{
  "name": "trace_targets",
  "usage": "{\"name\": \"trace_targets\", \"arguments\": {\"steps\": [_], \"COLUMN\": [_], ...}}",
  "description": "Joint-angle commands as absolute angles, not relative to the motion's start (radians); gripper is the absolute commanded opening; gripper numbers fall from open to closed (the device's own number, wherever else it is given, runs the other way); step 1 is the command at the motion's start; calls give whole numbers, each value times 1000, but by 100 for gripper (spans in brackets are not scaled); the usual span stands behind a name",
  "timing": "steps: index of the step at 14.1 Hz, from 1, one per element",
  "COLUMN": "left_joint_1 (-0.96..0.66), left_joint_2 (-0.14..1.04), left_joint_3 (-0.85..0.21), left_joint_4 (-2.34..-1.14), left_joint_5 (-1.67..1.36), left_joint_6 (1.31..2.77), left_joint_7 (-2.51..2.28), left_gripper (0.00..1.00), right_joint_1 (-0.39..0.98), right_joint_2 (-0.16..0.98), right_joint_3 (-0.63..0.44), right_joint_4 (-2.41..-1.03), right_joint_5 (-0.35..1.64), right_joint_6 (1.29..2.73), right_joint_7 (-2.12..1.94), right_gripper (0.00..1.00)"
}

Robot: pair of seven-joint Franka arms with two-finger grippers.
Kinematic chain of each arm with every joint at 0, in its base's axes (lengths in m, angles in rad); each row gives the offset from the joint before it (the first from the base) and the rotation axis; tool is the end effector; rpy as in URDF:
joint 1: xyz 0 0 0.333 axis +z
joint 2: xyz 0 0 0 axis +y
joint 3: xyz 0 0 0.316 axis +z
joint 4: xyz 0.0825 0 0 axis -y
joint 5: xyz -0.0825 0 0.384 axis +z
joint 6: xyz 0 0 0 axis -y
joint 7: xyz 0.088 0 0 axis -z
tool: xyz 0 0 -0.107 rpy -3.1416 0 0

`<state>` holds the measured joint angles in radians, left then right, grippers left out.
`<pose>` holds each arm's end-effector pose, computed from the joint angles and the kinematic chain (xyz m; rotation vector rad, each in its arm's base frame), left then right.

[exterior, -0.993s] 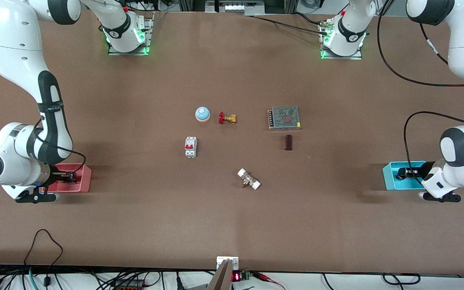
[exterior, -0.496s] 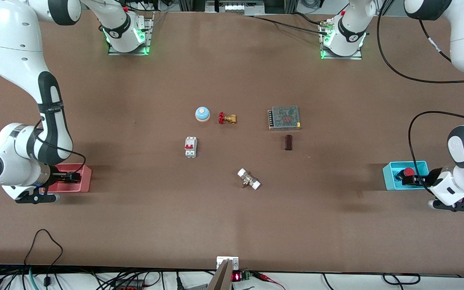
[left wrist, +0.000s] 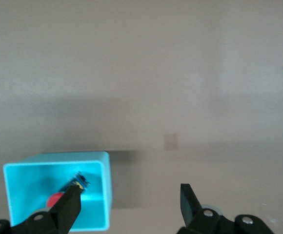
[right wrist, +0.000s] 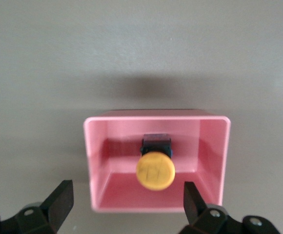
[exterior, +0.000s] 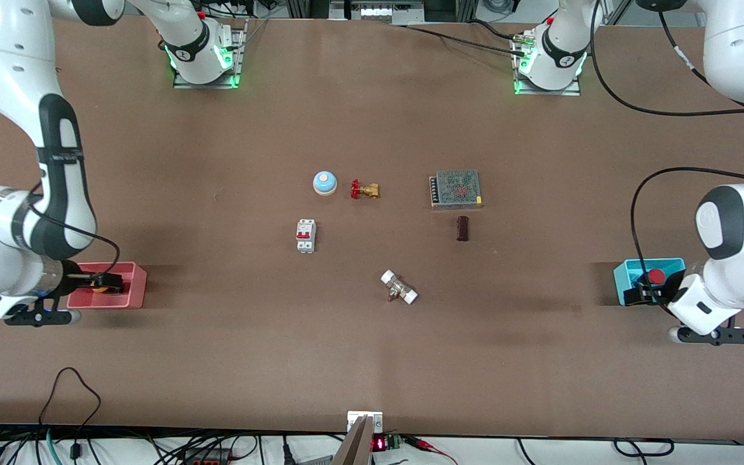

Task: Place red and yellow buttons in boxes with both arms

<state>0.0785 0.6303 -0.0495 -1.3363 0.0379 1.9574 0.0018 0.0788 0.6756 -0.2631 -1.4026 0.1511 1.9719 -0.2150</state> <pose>0.7254 0.0312 0.3603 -3.1357 -0.0347 0.0134 0.7096 -0.0857 0.3093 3.1264 0.0226 -0.1357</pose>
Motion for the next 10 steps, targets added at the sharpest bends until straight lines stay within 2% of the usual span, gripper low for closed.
{"name": "trace_targets", "arguments": {"steps": [1,6,10], "left_joint_1": [51,51,51], "left_joint_2": [510,332,230], "left_joint_3": [-48,-49,-54], "left_joint_4": [-1437,-1529,-1571], "left_joint_5": [57,57,57], "left_joint_6": [1921,1875,1829], "left_joint_7": [-37,-31,-35], "left_gripper": [91,99,100], "right_joint_1": [77,112,141], "right_joint_2": [565,411,282], "right_joint_3": [-255,-249,-252], "right_joint_4": [-1419,-1419,-1419], "right_joint_5": [160,167,152], "right_joint_6": [1861,1738,1608], "right_joint_7": [-224,-213,-163], "right_gripper": [100,100,100]}}
